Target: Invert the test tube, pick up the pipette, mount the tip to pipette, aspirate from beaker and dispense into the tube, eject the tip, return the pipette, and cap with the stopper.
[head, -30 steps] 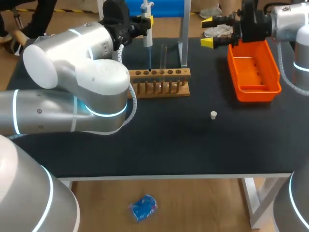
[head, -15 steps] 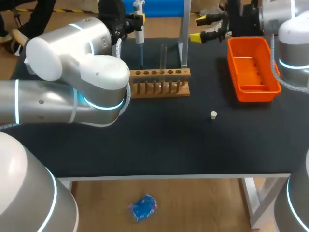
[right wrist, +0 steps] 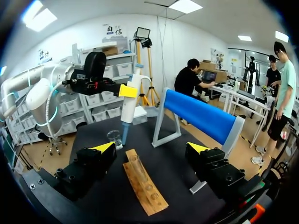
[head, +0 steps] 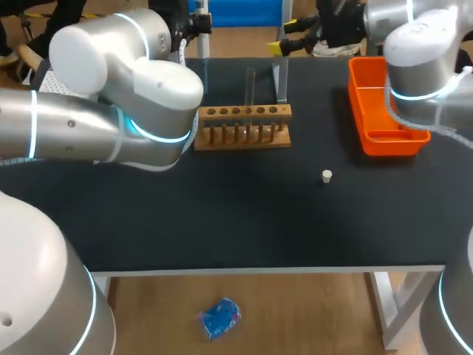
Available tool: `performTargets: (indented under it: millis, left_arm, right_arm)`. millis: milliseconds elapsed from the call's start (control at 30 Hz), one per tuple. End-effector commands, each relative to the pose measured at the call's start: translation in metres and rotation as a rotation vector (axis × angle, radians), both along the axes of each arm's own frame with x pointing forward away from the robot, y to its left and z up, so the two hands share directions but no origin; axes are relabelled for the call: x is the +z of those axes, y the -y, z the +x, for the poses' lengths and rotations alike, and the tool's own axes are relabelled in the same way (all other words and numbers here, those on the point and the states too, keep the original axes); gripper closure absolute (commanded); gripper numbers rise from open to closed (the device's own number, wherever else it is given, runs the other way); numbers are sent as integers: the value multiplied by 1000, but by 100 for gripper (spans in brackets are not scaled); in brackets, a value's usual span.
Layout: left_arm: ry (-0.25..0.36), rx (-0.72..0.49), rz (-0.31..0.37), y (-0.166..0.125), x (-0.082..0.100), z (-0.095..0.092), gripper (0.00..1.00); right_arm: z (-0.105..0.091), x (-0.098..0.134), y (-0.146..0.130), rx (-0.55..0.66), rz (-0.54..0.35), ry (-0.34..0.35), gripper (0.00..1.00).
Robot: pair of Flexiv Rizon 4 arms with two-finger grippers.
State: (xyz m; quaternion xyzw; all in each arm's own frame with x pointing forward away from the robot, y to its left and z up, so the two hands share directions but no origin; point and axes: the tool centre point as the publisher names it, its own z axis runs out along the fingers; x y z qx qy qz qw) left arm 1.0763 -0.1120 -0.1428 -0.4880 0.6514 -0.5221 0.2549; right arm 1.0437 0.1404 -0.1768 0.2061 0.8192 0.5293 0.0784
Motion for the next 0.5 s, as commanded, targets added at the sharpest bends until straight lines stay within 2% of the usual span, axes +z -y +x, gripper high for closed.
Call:
performTargets:
  millis: [33, 200, 500]
  left_arm:
    - [-14, 11, 12, -1, 0, 13, 100]
    - [-22, 30, 17, -8, -3, 26, 100]
    - [-36, 57, 35, -17, -8, 49, 100]
  right_arm:
    - [20, -7, -18, -14, -5, -4, 0]
    - [37, -10, -27, -24, -13, -10, 0]
    - [54, -14, -40, -25, -18, -27, 0]
